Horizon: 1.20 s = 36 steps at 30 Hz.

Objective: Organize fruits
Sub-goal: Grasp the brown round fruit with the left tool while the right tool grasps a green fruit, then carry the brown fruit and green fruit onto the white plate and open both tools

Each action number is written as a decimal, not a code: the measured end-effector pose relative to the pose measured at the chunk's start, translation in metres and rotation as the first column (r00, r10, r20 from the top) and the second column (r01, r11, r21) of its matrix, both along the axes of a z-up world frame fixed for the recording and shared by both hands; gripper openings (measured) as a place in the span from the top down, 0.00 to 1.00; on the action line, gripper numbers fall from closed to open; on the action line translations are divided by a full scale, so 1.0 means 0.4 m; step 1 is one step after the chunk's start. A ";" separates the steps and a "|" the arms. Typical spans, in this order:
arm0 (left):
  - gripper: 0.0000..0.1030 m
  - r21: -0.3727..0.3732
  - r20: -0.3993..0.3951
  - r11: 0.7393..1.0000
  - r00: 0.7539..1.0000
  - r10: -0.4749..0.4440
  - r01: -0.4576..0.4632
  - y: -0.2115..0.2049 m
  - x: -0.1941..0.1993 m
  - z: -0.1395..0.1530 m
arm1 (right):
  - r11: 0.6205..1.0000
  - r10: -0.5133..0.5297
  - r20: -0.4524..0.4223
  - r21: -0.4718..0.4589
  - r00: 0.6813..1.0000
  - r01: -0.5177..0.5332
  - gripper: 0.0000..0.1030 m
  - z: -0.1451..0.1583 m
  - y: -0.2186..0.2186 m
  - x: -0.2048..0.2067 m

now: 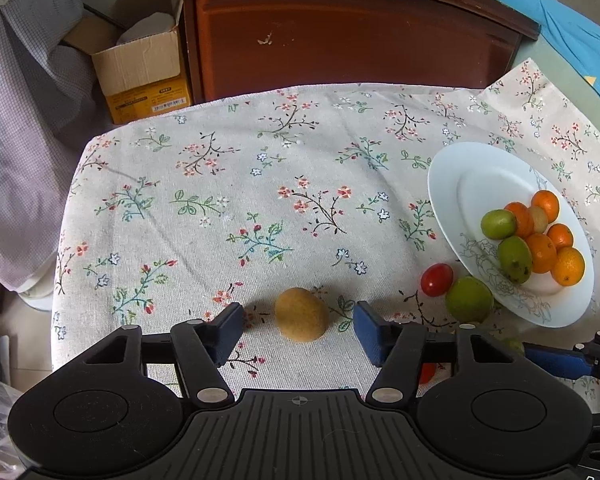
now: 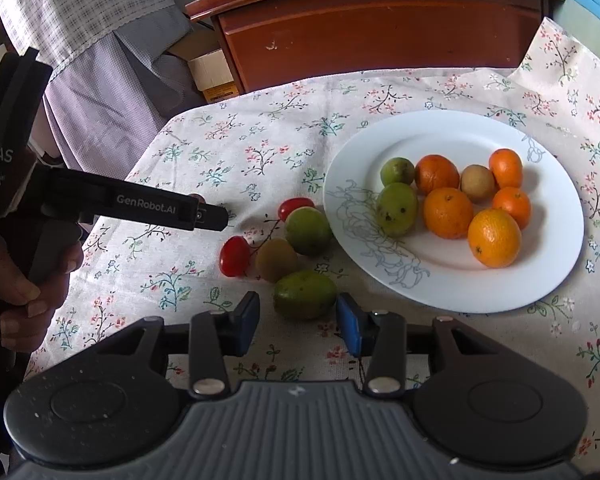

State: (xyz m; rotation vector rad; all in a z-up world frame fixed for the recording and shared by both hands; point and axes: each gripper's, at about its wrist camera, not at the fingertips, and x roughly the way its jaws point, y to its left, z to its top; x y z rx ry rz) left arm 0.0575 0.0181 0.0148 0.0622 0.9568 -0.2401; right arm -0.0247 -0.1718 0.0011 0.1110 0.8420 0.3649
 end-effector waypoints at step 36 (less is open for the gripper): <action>0.75 -0.045 0.165 0.993 0.981 -0.100 0.109 -0.090 -0.029 0.111 | 0.994 -0.064 0.067 0.088 0.996 0.058 0.67 0.077 -0.057 0.008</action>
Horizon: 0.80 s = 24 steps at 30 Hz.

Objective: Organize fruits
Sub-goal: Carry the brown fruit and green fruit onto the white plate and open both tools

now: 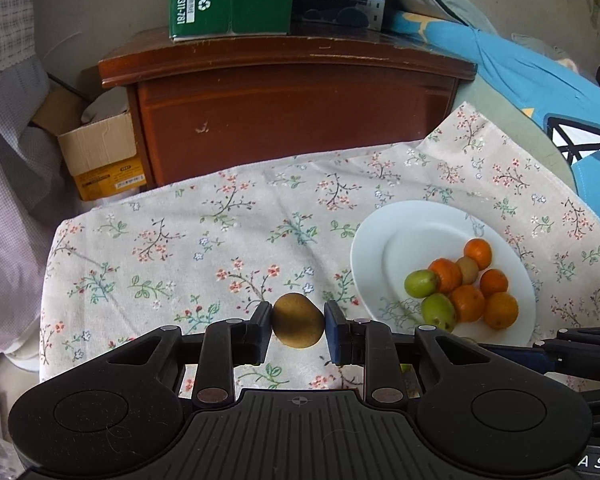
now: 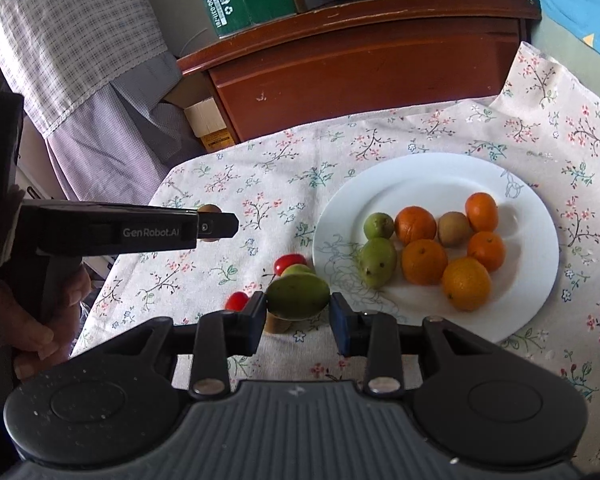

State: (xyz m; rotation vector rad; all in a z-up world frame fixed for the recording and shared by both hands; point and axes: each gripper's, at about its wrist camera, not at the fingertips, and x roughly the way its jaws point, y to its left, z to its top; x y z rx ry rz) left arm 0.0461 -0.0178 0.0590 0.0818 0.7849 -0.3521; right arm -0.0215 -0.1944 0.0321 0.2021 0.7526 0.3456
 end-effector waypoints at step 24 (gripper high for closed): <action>0.75 -0.115 0.037 0.989 0.995 -0.093 0.097 -0.120 0.024 0.042 | 0.986 -0.168 0.082 0.035 0.982 0.165 0.67 0.079 -0.136 0.066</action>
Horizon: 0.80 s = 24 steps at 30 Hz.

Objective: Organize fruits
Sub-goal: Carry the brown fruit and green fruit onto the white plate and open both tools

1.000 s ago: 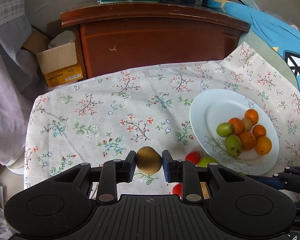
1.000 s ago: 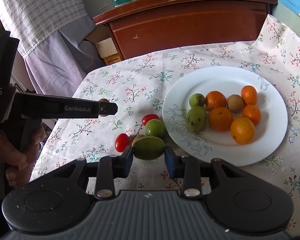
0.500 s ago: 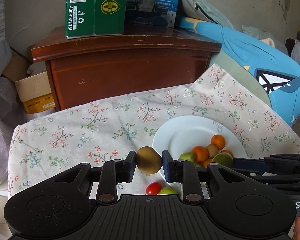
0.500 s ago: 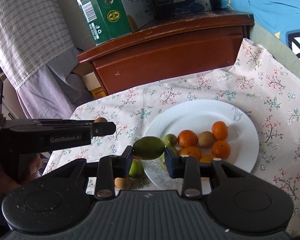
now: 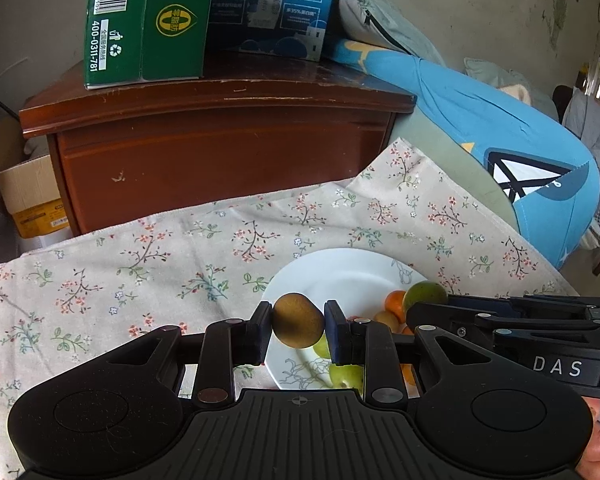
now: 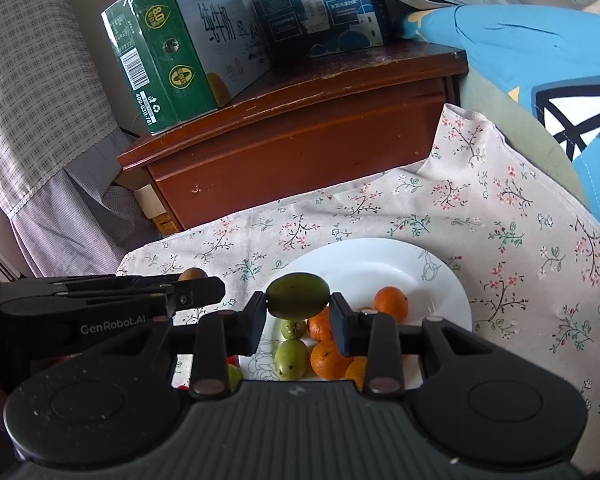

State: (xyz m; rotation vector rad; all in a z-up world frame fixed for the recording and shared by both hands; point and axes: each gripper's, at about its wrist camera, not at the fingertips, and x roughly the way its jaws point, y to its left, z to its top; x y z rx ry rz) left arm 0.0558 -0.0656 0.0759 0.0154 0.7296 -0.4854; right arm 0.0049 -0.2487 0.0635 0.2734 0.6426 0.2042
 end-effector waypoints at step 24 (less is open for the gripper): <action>0.73 0.049 -0.080 0.999 0.997 -0.016 0.020 -0.068 0.033 -0.080 | 0.999 -0.039 -0.116 0.020 0.993 0.041 0.66 -0.091 -0.044 0.136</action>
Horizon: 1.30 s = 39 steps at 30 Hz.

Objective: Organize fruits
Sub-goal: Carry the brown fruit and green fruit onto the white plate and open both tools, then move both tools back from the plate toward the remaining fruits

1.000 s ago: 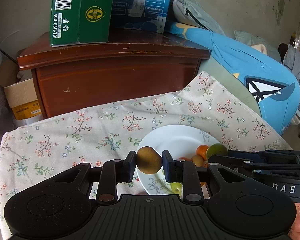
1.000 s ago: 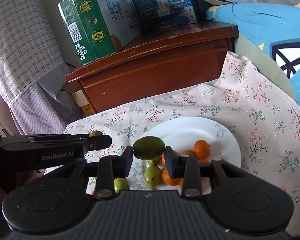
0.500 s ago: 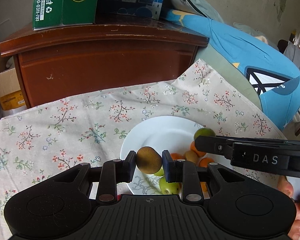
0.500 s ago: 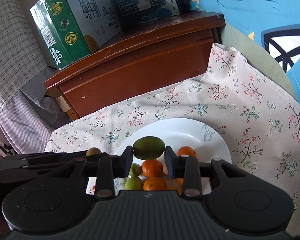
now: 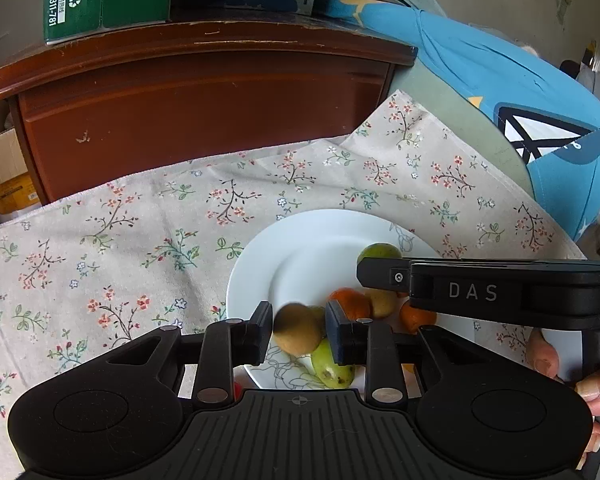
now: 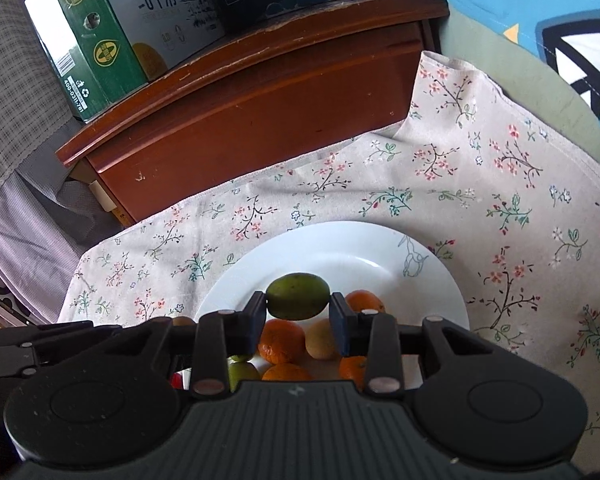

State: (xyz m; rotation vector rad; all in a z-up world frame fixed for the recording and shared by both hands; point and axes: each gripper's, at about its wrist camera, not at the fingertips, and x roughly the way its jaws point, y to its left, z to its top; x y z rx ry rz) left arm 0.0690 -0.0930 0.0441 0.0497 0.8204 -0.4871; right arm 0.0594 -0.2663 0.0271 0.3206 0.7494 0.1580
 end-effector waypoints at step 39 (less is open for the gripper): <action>0.14 0.060 0.017 0.966 0.968 0.250 -0.251 0.163 -0.044 0.123 | 0.998 -0.004 0.049 0.065 0.999 0.001 0.60 0.051 0.041 -0.153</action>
